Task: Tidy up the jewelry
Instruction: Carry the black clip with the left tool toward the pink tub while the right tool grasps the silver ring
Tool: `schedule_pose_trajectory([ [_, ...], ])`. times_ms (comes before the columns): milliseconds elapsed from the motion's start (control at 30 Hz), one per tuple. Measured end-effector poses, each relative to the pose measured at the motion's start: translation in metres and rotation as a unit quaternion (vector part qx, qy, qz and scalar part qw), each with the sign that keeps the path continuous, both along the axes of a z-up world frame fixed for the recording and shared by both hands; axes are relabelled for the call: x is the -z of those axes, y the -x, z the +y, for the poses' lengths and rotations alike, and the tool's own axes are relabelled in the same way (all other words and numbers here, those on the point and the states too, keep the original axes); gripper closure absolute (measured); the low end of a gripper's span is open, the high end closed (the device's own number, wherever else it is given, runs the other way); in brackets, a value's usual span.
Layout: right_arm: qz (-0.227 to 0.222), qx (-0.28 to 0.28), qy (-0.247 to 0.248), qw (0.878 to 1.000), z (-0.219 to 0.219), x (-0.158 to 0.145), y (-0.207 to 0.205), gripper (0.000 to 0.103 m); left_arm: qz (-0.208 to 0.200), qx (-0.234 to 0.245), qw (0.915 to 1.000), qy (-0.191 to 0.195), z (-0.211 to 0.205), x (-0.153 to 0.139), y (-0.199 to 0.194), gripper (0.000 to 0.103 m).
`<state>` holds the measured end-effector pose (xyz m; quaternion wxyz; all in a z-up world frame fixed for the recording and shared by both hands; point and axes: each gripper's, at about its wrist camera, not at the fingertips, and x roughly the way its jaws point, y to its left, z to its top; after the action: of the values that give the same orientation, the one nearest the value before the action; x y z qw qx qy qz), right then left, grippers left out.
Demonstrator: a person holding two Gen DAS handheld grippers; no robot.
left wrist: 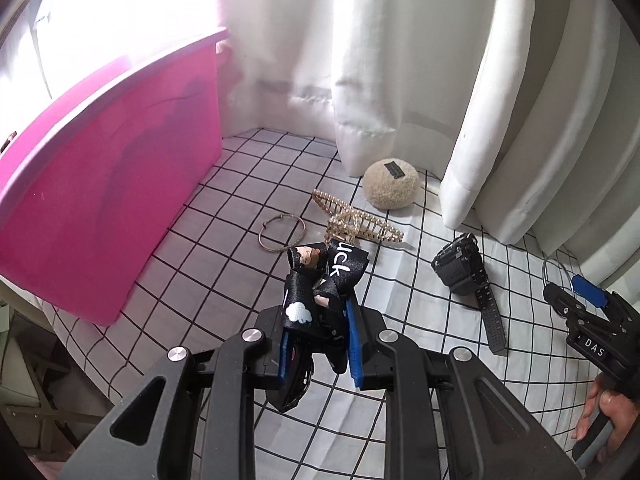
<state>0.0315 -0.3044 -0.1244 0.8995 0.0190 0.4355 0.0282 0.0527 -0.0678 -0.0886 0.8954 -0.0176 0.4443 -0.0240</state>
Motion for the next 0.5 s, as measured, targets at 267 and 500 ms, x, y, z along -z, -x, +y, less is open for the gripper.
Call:
schedule_pose_trajectory([
  [267, -0.049, -0.013, -0.012, 0.999, 0.042, -0.069, 0.009, 0.033, -0.055, 0.008, 0.9984, 0.007, 0.033, -0.062, -0.004, 0.082],
  [500, -0.1, -0.054, -0.029, 0.993, 0.109, -0.122, -0.01, 0.033, -0.103, -0.012, 0.9946, 0.004, 0.086, -0.109, -0.011, 0.081],
])
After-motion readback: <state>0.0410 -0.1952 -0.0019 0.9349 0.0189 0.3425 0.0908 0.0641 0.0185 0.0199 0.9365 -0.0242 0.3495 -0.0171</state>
